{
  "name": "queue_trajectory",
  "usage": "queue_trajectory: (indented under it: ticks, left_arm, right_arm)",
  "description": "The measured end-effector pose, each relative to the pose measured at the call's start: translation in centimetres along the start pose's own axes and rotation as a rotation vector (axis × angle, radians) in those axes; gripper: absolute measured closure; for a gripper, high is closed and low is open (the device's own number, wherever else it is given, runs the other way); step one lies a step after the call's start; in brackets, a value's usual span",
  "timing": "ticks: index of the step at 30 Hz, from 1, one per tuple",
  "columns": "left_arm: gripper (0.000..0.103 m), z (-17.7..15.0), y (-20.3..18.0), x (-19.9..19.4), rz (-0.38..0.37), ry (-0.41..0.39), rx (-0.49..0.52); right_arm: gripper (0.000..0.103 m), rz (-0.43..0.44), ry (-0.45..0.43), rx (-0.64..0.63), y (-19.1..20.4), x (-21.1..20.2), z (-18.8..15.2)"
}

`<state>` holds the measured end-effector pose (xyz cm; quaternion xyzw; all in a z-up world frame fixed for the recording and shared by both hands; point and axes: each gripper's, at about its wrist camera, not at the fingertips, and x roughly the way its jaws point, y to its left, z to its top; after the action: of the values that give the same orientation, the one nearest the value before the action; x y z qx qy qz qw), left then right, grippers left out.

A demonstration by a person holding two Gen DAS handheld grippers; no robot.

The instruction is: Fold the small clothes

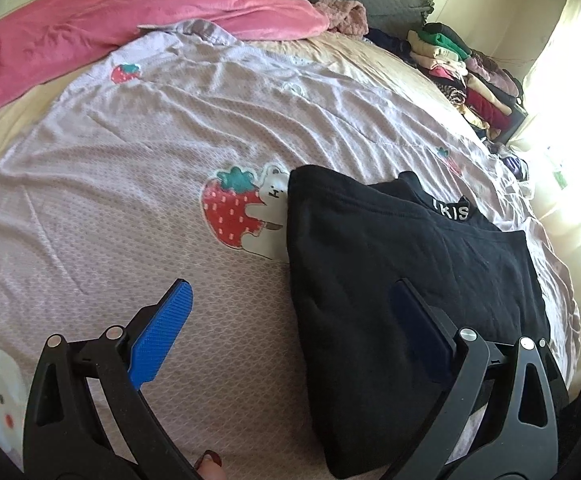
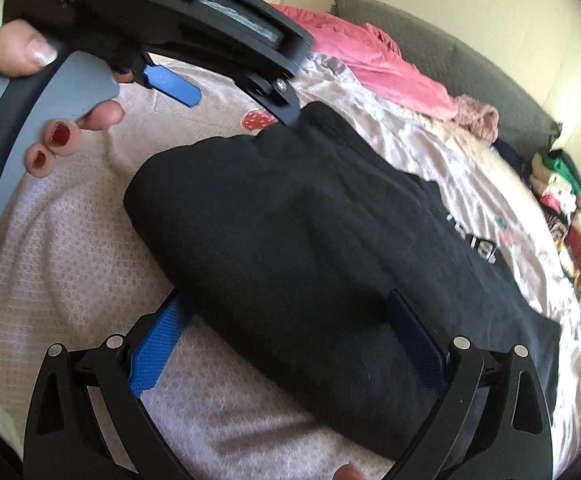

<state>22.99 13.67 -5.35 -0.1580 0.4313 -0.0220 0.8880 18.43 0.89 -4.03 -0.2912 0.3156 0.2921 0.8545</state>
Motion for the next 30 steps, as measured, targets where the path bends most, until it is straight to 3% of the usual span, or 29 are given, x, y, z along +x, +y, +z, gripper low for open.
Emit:
queue_trajectory:
  ticks: [3, 6, 9, 11, 13, 23, 25, 27, 30]
  left_arm:
    - [0.010, 0.1, 0.0, 0.7, -0.020, 0.017, -0.019]
    - [0.010, 0.3, 0.0, 1.3, -0.035, 0.028, -0.033]
    - [0.010, 0.4, 0.0, 1.8, -0.053, 0.044, -0.048]
    - [0.010, 0.4, -0.1, 2.0, -0.067, 0.057, -0.052]
    - [0.010, 0.3, -0.2, 2.3, -0.082, 0.069, -0.050]
    - [0.011, -0.3, -1.2, 3.7, -0.181, 0.112, -0.063]
    - [0.034, -0.6, -1.6, 3.9, -0.209, 0.121, -0.067]
    - [0.045, -1.0, -2.3, 4.3, -0.232, 0.140, -0.070]
    - [0.054, -1.3, -3.4, 4.4, -0.190, 0.121, -0.037]
  right_arm:
    - [0.008, -0.003, -0.008, 0.003, -0.2, 0.3, 0.0]
    - [0.025, -0.010, -0.020, 0.041, -1.1, 0.2, 0.0]
    - [0.045, 0.028, -0.042, 0.081, -2.1, -0.1, -0.1]
    - [0.074, 0.076, -0.059, 0.117, -2.9, -0.3, -0.2]
    - [0.091, 0.118, -0.067, 0.141, -3.3, -0.5, -0.3]
    - [0.094, 0.157, -0.103, 0.177, -3.7, -1.4, -0.5]
    - [0.094, 0.168, -0.113, 0.194, -3.7, -1.7, -0.8]
    - [0.094, 0.174, -0.122, 0.204, -3.9, -2.0, -0.9]
    - [0.095, 0.184, -0.136, 0.214, -4.0, -2.4, -1.2]
